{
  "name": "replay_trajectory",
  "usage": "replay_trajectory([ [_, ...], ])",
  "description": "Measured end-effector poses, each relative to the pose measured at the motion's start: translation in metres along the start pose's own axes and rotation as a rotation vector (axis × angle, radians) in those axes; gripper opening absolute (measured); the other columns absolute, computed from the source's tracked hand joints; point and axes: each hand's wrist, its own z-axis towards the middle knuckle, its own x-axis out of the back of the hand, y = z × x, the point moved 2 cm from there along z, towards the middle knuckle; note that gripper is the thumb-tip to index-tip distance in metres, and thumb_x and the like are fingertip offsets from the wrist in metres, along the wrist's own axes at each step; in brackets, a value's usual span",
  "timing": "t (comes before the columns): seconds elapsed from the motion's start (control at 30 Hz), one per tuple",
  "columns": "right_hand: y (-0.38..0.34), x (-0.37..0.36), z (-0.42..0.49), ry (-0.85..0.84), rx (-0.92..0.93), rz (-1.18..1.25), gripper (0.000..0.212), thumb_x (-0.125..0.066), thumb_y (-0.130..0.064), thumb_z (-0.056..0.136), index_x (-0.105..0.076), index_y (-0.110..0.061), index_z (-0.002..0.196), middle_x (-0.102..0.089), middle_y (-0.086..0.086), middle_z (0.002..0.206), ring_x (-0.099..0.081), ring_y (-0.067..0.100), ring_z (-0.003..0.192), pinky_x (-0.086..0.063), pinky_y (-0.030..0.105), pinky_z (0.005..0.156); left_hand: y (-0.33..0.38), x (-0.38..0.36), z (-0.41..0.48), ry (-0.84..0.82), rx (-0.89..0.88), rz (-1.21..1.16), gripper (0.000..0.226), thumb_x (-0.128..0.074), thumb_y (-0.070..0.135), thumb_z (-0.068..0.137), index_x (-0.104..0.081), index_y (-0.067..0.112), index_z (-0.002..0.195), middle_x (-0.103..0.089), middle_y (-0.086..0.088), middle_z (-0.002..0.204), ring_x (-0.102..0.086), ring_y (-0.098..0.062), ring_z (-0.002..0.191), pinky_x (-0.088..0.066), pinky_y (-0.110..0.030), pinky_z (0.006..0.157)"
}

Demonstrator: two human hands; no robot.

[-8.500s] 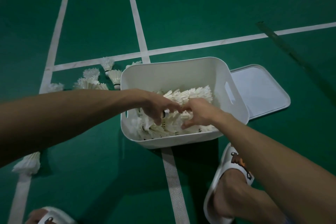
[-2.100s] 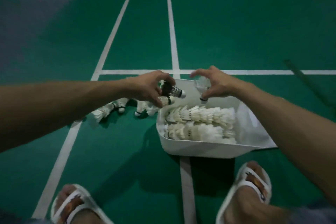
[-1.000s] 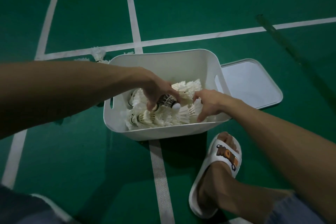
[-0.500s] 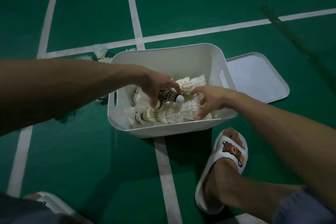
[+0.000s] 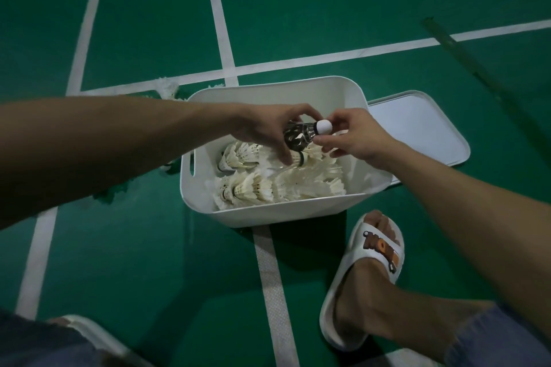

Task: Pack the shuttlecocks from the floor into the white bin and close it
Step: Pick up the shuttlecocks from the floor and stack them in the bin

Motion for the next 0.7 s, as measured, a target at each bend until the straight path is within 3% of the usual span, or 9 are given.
replay_trajectory([
  [0.1, 0.006, 0.003, -0.001, 0.039, 0.009, 0.035, 0.026, -0.079, -0.010, 0.077, -0.062, -0.008, 0.097, -0.068, 0.009, 0.096, -0.067, 0.020, 0.082, -0.059, 0.031, 0.065, -0.001, -0.008, 0.005, 0.013, -0.016, 0.013, 0.098, -0.075, -0.012, 0.068, -0.027, 0.031, 0.142, -0.046, -0.010, 0.130, -0.056, -0.012, 0.099, -0.054, -0.016, 0.063],
  [0.2, 0.008, 0.005, 0.003, 0.079, -0.009, 0.101, 0.027, -0.076, -0.002, 0.078, -0.059, -0.011, 0.096, -0.070, 0.010, 0.095, -0.067, 0.019, 0.086, -0.057, 0.033, 0.076, -0.001, -0.013, 0.010, 0.053, -0.045, 0.117, 0.112, -0.080, -0.006, 0.066, -0.015, 0.035, 0.147, -0.042, -0.007, 0.135, -0.053, -0.009, 0.097, -0.049, -0.015, 0.068],
  [0.37, 0.010, 0.012, 0.011, 0.222, -0.022, 0.055, 0.023, -0.070, -0.009, 0.081, -0.055, -0.010, 0.099, -0.064, 0.004, 0.089, -0.059, 0.014, 0.078, -0.047, 0.026, 0.068, -0.004, -0.002, 0.011, 0.093, -0.025, 0.374, 0.107, -0.081, 0.000, 0.067, -0.017, 0.043, 0.141, -0.029, -0.007, 0.139, -0.050, -0.020, 0.104, -0.052, -0.029, 0.077],
  [0.47, 0.009, 0.010, 0.010, 0.297, 0.005, -0.082, 0.021, -0.066, -0.022, 0.084, -0.053, -0.013, 0.098, -0.055, -0.005, 0.082, -0.049, 0.007, 0.070, -0.039, 0.023, 0.059, -0.003, 0.010, 0.009, -0.044, 0.088, 0.397, 0.097, -0.079, -0.004, 0.069, -0.024, 0.037, 0.137, -0.045, -0.008, 0.126, -0.054, -0.014, 0.093, -0.051, -0.024, 0.070],
  [0.57, 0.007, 0.008, 0.009, 0.305, 0.044, -0.149, 0.024, -0.067, -0.023, 0.085, -0.051, -0.013, 0.100, -0.054, -0.006, 0.085, -0.049, 0.006, 0.071, -0.039, 0.021, 0.058, 0.002, 0.010, 0.008, -0.230, 0.173, 0.474, 0.103, -0.078, -0.006, 0.069, -0.023, 0.040, 0.142, -0.057, -0.010, 0.109, -0.058, -0.010, 0.080, -0.047, -0.022, 0.063],
  [0.7, 0.007, 0.007, 0.010, 0.289, 0.064, -0.287, 0.027, -0.070, -0.022, 0.080, -0.051, -0.015, 0.098, -0.057, 0.000, 0.092, -0.054, 0.014, 0.077, -0.048, 0.027, 0.064, 0.010, -0.004, 0.020, -0.375, 0.176, 0.617, 0.117, -0.079, -0.002, 0.070, -0.007, 0.048, 0.146, -0.061, -0.007, 0.107, -0.059, -0.014, 0.089, -0.049, -0.032, 0.081],
])
